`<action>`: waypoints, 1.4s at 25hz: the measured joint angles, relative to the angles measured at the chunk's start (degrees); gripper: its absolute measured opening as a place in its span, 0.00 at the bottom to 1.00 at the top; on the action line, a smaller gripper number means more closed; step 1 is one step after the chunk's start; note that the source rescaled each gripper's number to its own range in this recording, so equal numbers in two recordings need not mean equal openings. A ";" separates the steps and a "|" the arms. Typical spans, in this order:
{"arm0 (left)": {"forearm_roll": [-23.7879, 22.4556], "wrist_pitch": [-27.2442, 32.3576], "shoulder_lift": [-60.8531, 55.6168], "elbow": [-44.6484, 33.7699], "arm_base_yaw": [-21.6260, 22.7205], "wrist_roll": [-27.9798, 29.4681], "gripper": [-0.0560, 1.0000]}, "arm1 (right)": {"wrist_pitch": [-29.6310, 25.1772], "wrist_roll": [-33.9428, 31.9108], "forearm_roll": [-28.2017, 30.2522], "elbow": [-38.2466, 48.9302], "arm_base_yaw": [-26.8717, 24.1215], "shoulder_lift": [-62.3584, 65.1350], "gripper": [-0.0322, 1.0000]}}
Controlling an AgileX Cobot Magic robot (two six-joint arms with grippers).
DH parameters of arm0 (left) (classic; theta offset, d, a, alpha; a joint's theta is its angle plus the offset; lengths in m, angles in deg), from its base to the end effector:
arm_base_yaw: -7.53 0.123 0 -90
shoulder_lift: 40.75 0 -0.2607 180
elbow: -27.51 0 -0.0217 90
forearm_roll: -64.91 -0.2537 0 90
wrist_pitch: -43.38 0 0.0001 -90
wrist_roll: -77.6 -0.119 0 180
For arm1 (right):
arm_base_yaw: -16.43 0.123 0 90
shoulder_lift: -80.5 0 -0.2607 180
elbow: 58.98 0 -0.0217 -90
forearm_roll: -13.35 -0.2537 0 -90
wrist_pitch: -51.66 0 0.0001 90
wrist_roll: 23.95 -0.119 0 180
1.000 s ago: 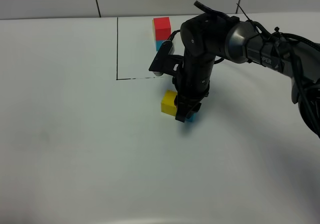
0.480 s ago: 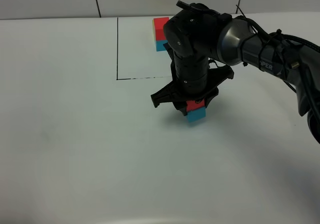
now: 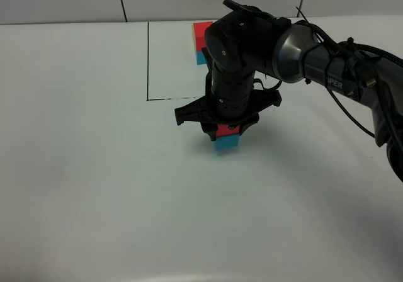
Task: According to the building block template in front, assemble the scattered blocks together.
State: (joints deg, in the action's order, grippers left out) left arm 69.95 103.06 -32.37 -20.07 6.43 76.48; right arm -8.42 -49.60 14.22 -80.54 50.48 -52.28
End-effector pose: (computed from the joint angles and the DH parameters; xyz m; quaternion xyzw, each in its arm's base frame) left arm 0.0470 -0.0099 0.2697 0.0178 0.8454 -0.0439 0.5321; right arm 0.3649 0.2447 0.1251 -0.0763 0.9942 0.0318 0.0692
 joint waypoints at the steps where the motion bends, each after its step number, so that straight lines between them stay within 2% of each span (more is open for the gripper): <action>1: 0.00 0.00 0.00 0.00 0.00 0.00 0.44 | 0.51 -0.15 0.00 0.00 0.00 -0.32 0.04; 18: 0.00 0.00 0.00 0.00 0.00 0.00 0.44 | 1.98 -0.52 -1.18 0.00 0.00 -4.40 0.04; 20: 0.00 0.00 0.00 0.00 0.00 0.00 0.44 | 2.44 -0.52 -1.44 0.00 0.00 -4.40 0.07; 23: 0.00 0.00 0.00 0.00 0.00 0.00 0.44 | 2.64 -0.52 -1.56 0.00 0.00 -4.40 0.28; 29: 0.00 0.00 0.00 0.00 0.00 0.00 0.44 | 2.59 1.41 -1.61 0.00 0.00 -4.35 0.82; 32: 0.00 0.00 0.00 0.00 0.00 0.00 0.44 | 2.15 3.66 -1.74 0.00 0.00 -2.98 0.97; 35: 0.00 0.00 0.00 0.00 0.00 0.00 0.44 | 2.02 6.35 -2.41 0.00 0.00 -0.12 1.00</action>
State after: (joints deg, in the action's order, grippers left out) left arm 69.95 103.06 -32.37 -20.07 6.43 76.48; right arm -6.41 -43.25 11.80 -80.54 50.48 -52.41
